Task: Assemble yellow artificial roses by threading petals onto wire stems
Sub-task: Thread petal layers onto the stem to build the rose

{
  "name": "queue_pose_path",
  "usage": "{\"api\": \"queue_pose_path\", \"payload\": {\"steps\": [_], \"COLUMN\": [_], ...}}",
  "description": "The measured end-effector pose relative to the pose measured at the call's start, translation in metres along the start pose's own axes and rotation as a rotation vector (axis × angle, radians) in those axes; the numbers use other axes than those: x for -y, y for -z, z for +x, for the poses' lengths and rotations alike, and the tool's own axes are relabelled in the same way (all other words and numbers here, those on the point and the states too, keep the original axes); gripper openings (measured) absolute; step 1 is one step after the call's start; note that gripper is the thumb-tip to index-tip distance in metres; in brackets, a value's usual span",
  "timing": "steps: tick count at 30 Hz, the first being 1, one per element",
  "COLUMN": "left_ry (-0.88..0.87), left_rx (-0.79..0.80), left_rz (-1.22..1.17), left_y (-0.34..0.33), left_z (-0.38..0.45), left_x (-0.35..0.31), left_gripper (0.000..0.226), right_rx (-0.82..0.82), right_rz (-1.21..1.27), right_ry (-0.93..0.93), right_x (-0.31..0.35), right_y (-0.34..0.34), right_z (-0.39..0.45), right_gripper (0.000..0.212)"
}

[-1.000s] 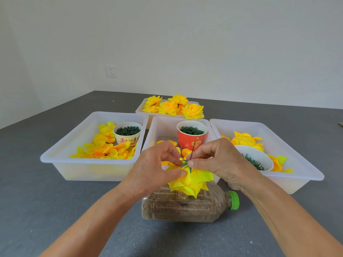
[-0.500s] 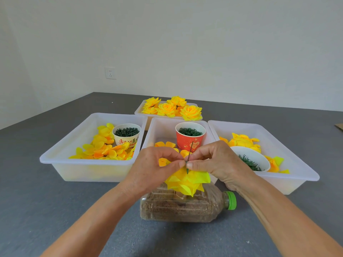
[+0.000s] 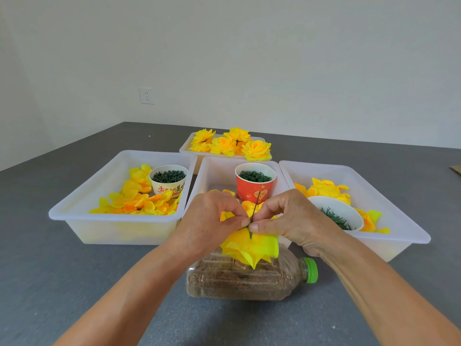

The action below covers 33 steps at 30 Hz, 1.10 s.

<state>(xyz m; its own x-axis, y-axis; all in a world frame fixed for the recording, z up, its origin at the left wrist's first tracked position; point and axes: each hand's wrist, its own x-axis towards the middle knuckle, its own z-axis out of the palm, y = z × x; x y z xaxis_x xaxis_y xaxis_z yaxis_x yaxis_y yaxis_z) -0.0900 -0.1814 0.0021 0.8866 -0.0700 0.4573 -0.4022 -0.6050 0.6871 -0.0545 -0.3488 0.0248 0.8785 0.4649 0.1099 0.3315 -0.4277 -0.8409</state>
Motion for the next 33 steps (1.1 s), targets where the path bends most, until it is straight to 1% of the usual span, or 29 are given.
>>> {"api": "queue_pose_path", "payload": {"steps": [4, 8, 10, 13, 18, 22, 24, 28, 33], "left_ry": [-0.001, -0.029, -0.017, 0.035, 0.090, 0.114, 0.120, 0.089, 0.045], "left_rx": [0.028, 0.045, 0.051, 0.062, 0.049, 0.028, 0.010, -0.039, -0.085], "left_rz": [0.029, 0.092, 0.073, 0.032, -0.031, -0.048, -0.049, -0.048, -0.083], "left_y": [0.000, 0.001, 0.003, 0.005, 0.005, 0.002, 0.000, -0.005, -0.010], "left_z": [0.000, 0.001, 0.000, -0.001, -0.006, -0.006, -0.007, -0.011, -0.016], "left_x": [0.000, -0.003, -0.003, -0.001, -0.001, -0.002, -0.003, -0.003, 0.002], "left_gripper": [0.013, 0.011, 0.010, 0.007, 0.009, 0.013, 0.012, 0.017, 0.014], "right_rx": [-0.001, -0.020, -0.002, 0.003, -0.022, -0.101, -0.148, -0.263, -0.316], "right_rz": [-0.071, -0.050, 0.002, 0.052, 0.095, 0.077, 0.073, 0.001, -0.043], "right_ry": [0.020, 0.016, -0.007, -0.037, -0.011, 0.014, 0.056, 0.224, 0.373], "right_x": [0.000, -0.005, -0.005, -0.006, -0.007, -0.015, -0.018, -0.028, -0.035], "right_y": [-0.002, -0.002, -0.002, 0.002, 0.000, -0.006, -0.011, -0.020, -0.025], "right_z": [0.000, -0.001, -0.002, -0.001, -0.001, -0.004, -0.006, -0.010, -0.013], "right_gripper": [0.013, 0.010, 0.007, 0.011, 0.011, 0.011, 0.015, 0.026, 0.024]}}
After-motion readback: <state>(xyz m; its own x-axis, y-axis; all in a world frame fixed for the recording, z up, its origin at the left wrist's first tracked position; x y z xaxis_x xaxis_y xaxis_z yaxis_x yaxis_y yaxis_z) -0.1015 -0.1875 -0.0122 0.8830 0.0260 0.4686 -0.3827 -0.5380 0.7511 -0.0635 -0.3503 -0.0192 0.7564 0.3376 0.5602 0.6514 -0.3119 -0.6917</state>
